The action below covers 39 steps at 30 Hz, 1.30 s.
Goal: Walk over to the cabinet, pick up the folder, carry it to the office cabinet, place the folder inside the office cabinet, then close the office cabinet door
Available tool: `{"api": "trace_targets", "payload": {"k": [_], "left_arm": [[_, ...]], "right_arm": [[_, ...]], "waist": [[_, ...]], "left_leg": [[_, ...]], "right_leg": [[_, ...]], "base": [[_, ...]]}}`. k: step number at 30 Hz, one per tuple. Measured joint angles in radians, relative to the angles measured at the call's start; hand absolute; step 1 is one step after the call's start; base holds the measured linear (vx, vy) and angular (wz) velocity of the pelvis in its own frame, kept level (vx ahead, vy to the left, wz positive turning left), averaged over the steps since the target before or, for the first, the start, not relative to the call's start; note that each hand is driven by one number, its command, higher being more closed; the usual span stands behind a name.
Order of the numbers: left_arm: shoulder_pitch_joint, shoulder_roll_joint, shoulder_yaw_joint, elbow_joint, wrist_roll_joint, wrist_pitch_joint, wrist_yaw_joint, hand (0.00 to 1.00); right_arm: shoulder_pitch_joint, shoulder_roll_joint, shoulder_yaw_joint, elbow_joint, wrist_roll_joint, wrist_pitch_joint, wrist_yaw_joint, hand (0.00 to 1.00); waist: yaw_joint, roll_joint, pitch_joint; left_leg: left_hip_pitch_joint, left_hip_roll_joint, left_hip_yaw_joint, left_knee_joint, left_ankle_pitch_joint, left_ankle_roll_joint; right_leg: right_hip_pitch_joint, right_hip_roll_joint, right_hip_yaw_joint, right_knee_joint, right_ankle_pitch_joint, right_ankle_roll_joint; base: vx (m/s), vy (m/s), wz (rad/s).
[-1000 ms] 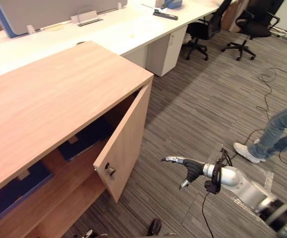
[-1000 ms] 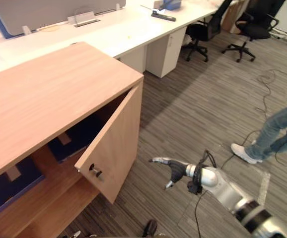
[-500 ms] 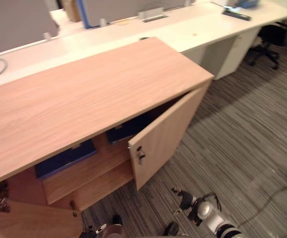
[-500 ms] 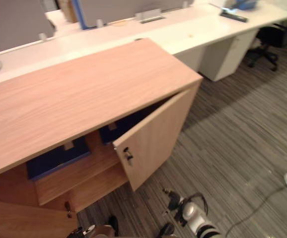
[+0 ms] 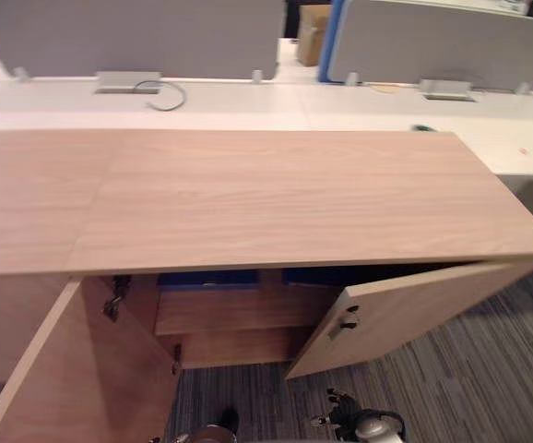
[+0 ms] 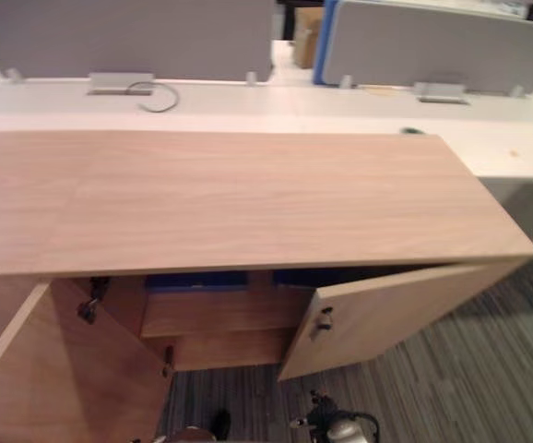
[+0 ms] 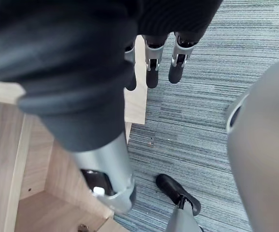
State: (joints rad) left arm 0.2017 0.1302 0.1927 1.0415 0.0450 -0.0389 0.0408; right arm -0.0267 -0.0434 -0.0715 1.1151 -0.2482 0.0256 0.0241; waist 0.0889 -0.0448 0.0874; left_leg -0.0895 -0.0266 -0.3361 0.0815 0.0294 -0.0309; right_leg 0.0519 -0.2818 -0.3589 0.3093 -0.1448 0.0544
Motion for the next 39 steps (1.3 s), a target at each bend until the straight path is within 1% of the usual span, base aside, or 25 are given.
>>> {"api": "trace_targets", "payload": {"k": [3,4,5,6,7,8,10,11,12,14,17,19,22,25,27,28,30,32,33,34,35,36,37,38,39], "left_arm": [[-0.003,-0.008,0.038,-0.001,-0.001,-0.006,0.001,0.00],[-0.002,-0.003,0.056,-0.002,-0.002,-0.008,0.001,0.00],[-0.004,0.002,0.062,-0.002,-0.002,-0.008,0.001,0.00],[-0.005,0.005,0.062,-0.004,-0.001,-0.009,0.001,0.00],[-0.012,0.009,0.079,-0.003,0.000,-0.007,0.001,0.00],[-0.017,-0.002,0.091,0.008,0.003,0.001,0.002,0.00],[-0.017,-0.009,0.105,0.007,0.005,0.001,0.007,0.00],[-0.021,-0.010,0.109,0.007,0.005,0.000,0.010,0.00],[-0.021,-0.011,0.118,0.007,-0.005,0.000,0.011,0.00],[-0.028,-0.018,0.126,0.005,-0.042,-0.003,0.013,0.00],[-0.028,-0.023,0.126,-0.008,-0.111,-0.014,0.022,0.00],[-0.027,-0.027,0.128,-0.014,-0.139,-0.018,0.026,0.00],[-0.025,-0.036,0.128,-0.024,-0.155,-0.019,0.033,0.00],[-0.017,-0.043,0.128,-0.041,-0.155,-0.022,0.033,0.00],[-0.017,-0.044,0.128,-0.053,-0.156,-0.022,0.033,0.00],[-0.016,-0.042,0.127,-0.055,-0.157,-0.022,0.031,0.00],[-0.016,-0.044,0.115,-0.069,-0.169,-0.021,0.030,0.00],[-0.006,-0.045,0.085,-0.119,-0.177,-0.021,0.026,0.00],[0.000,-0.043,0.074,-0.141,-0.177,-0.021,0.023,0.00],[0.013,-0.034,0.048,-0.192,-0.179,-0.022,0.011,0.00],[0.025,-0.030,0.016,-0.232,-0.185,-0.024,-0.008,0.00],[0.043,-0.034,-0.006,-0.256,-0.190,-0.024,-0.015,0.00],[0.050,-0.026,-0.036,-0.286,-0.195,-0.026,-0.030,0.00],[0.047,-0.014,-0.080,-0.337,-0.204,-0.034,-0.055,0.00],[0.045,-0.010,-0.095,-0.355,-0.209,-0.036,-0.067,0.00]], "right_arm": [[0.041,0.013,-0.065,-0.002,0.048,0.009,-0.012,0.00],[0.057,0.023,-0.075,-0.014,0.066,0.009,-0.012,0.00],[0.062,0.029,-0.093,-0.013,0.074,0.009,-0.013,0.00],[0.064,0.032,-0.104,-0.011,0.077,0.011,-0.013,0.00],[0.062,0.035,-0.114,-0.009,0.090,0.011,-0.014,0.00],[0.071,0.025,-0.144,-0.007,0.098,0.012,-0.017,0.00],[0.082,0.018,-0.144,-0.009,0.120,0.011,-0.019,0.00],[0.081,0.017,-0.139,-0.002,0.120,0.011,-0.019,0.00],[0.081,0.019,-0.133,-0.001,0.124,0.011,-0.018,0.00],[0.082,0.015,-0.134,-0.001,0.133,0.009,-0.017,0.00],[0.087,0.013,-0.145,0.003,0.155,-0.001,-0.027,0.00],[0.089,0.016,-0.165,0.007,0.169,-0.007,-0.033,0.00],[0.090,0.020,-0.185,0.009,0.187,-0.007,-0.040,0.00],[0.091,0.030,-0.194,-0.005,0.188,-0.007,-0.041,0.00],[0.095,0.038,-0.214,-0.021,0.189,-0.006,-0.043,0.00],[0.098,0.039,-0.222,-0.030,0.189,-0.005,-0.047,0.00],[0.096,0.033,-0.221,-0.032,0.188,-0.002,-0.049,0.00],[0.068,0.028,-0.222,-0.035,0.188,0.004,-0.049,0.00],[0.058,0.029,-0.222,-0.038,0.188,0.006,-0.049,0.00],[0.045,0.030,-0.229,-0.043,0.188,0.008,-0.049,0.00],[0.022,0.024,-0.262,-0.042,0.188,0.011,-0.048,0.00],[0.020,0.012,-0.266,-0.042,0.188,0.012,-0.049,0.00],[0.019,0.008,-0.274,-0.042,0.188,0.011,-0.048,0.00],[0.017,-0.005,-0.300,-0.042,0.188,0.011,-0.048,0.00],[0.018,-0.016,-0.300,-0.042,0.188,0.011,-0.047,0.00]], "waist": [[-0.018,-0.008,0.000],[-0.021,-0.028,-0.008],[-0.027,-0.039,-0.017],[-0.026,-0.050,-0.024],[-0.023,-0.065,-0.021],[-0.031,-0.050,-0.023],[-0.035,-0.044,-0.028],[-0.034,-0.037,-0.030],[-0.034,-0.043,-0.033],[-0.039,-0.039,-0.037],[-0.044,-0.037,-0.036],[-0.043,-0.040,-0.034],[-0.041,-0.033,-0.024],[-0.035,-0.023,-0.014],[-0.038,-0.020,-0.010],[-0.047,-0.020,-0.006],[-0.053,-0.015,0.008],[-0.047,-0.009,0.031],[-0.047,-0.014,0.039],[-0.047,-0.026,0.052],[-0.038,0.000,0.064],[-0.037,0.021,0.061],[-0.046,0.026,0.056],[-0.045,0.060,0.055],[-0.046,0.079,0.057]], "left_leg": [[-0.033,0.010,-0.134,0.029,-0.022,-0.042],[-0.054,0.016,-0.177,0.034,-0.026,-0.070],[-0.070,0.025,-0.219,0.027,-0.026,-0.092],[-0.075,0.036,-0.238,0.012,-0.027,-0.103],[-0.106,0.043,-0.260,0.047,-0.025,-0.136],[-0.123,0.048,-0.260,0.100,-0.036,-0.142],[-0.112,0.067,-0.232,0.083,-0.039,-0.147],[-0.096,0.109,-0.230,0.037,-0.018,-0.171],[-0.081,0.139,-0.230,-0.012,0.005,-0.177],[-0.082,0.157,-0.247,-0.056,0.035,-0.178],[-0.080,0.150,-0.259,-0.098,0.071,-0.171],[-0.080,0.122,-0.221,-0.119,0.112,-0.154],[-0.061,0.077,-0.096,-0.140,0.168,-0.112],[-0.037,0.057,-0.091,-0.167,0.192,-0.097],[-0.049,0.044,-0.044,-0.171,0.180,-0.035],[-0.057,0.045,0.056,-0.171,0.171,0.000],[-0.076,0.041,0.172,-0.164,0.166,0.008],[-0.121,0.036,0.361,-0.131,0.134,0.050],[-0.128,0.034,0.410,-0.122,0.121,0.063],[-0.172,0.030,0.512,-0.060,0.098,0.085],[-0.216,0.044,0.604,0.107,0.107,0.109],[-0.213,0.045,0.612,0.119,0.099,0.101],[-0.219,0.016,0.590,0.106,0.108,0.110],[-0.202,-0.014,0.539,0.006,0.147,0.131],[-0.190,-0.019,0.532,-0.053,0.153,0.140]], "right_leg": [[-0.039,0.015,0.131,0.005,0.000,-0.002],[-0.067,0.038,0.211,-0.011,0.033,0.002],[-0.073,0.059,0.242,-0.006,-0.008,0.055],[-0.071,0.069,0.249,-0.020,-0.035,0.058],[-0.066,0.084,0.224,-0.051,-0.090,0.082],[-0.059,0.110,0.181,-0.046,-0.094,0.065],[-0.058,0.141,0.164,-0.043,-0.097,0.053],[-0.058,0.170,0.162,-0.044,-0.097,0.041],[-0.058,0.189,0.153,-0.051,-0.096,0.035],[-0.057,0.203,0.132,-0.065,-0.094,0.030],[-0.032,0.200,0.087,-0.088,-0.094,0.030],[-0.015,0.173,0.053,-0.090,-0.098,0.037],[0.030,0.125,0.001,-0.090,-0.105,0.048],[0.055,0.106,-0.037,-0.076,-0.114,0.063],[0.075,0.086,-0.084,-0.069,-0.120,0.071],[0.095,0.069,-0.133,-0.068,-0.124,0.078],[0.131,0.040,-0.216,-0.070,-0.126,0.089],[0.161,0.013,-0.306,-0.078,-0.117,0.104],[0.168,0.002,-0.326,-0.084,-0.111,0.110],[0.174,-0.032,-0.372,-0.094,-0.099,0.118],[0.181,-0.048,-0.392,-0.062,-0.099,0.124],[0.183,-0.046,-0.394,-0.048,-0.099,0.123],[0.182,-0.058,-0.390,-0.038,-0.096,0.113],[0.162,-0.013,-0.374,-0.080,-0.120,0.081],[0.147,0.025,-0.374,-0.112,-0.123,0.075]], "base": [[-0.07,-0.266,1.30],[-0.11,-0.424,1.23],[-0.08,-0.311,1.06],[-0.07,-0.422,0.84],[-0.03,-0.381,0.77],[-0.03,-0.440,0.68],[0.02,-0.233,0.37],[0.02,-0.245,0.07],[0.01,-0.260,0.02],[0.01,-0.166,0.26],[0.02,-0.086,0.49],[0.04,0.018,0.60],[0.04,0.075,0.54],[0.00,0.036,0.36],[-0.01,0.053,0.69],[0.01,0.087,1.21],[0.04,0.131,1.31],[0.06,0.152,1.11],[0.09,0.157,1.00],[0.15,0.192,0.83],[0.22,0.226,0.73],[0.21,0.155,0.75],[0.21,0.093,0.96],[0.16,0.059,1.08],[0.10,0.026,1.23]]}}
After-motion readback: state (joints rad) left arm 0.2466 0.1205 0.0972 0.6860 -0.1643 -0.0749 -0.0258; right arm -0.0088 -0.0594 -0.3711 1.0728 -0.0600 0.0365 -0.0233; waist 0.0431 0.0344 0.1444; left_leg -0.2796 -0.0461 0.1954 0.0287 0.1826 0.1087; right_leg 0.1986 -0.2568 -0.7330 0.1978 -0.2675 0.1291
